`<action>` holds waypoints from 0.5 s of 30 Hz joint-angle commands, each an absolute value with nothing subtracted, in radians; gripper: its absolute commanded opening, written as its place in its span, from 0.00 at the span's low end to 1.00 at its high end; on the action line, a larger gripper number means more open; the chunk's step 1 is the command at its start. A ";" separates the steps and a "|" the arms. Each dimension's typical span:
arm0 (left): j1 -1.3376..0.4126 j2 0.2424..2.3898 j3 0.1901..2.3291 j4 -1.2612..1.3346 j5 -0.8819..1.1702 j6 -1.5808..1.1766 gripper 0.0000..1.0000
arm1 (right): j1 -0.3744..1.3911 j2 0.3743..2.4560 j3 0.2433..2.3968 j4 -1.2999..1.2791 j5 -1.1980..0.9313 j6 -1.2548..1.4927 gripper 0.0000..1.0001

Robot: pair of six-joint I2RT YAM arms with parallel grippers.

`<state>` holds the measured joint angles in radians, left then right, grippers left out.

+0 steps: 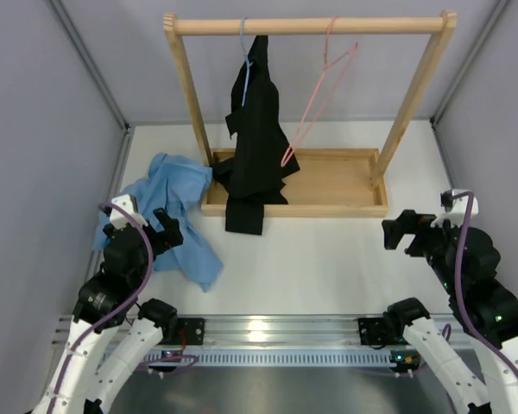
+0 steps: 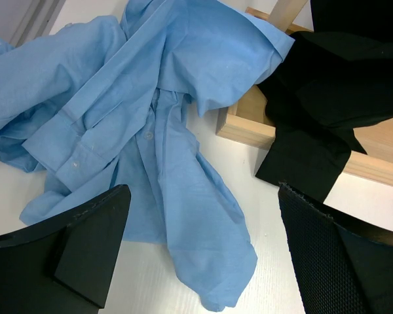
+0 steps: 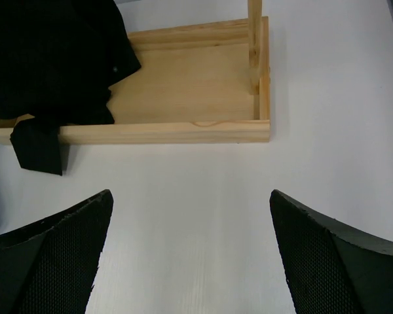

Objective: Place the shirt on the hanger

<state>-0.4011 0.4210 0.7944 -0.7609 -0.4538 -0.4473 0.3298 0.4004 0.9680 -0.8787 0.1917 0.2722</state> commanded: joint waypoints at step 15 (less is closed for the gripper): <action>-0.400 0.880 0.894 -0.804 -0.583 -0.655 0.98 | 0.345 0.428 0.877 -0.723 0.008 0.365 0.99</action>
<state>-0.4007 0.7673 0.8780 -0.7803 -0.5598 -0.5419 0.3302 0.4099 0.8879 -0.8070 0.0677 0.3267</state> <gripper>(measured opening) 0.982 0.993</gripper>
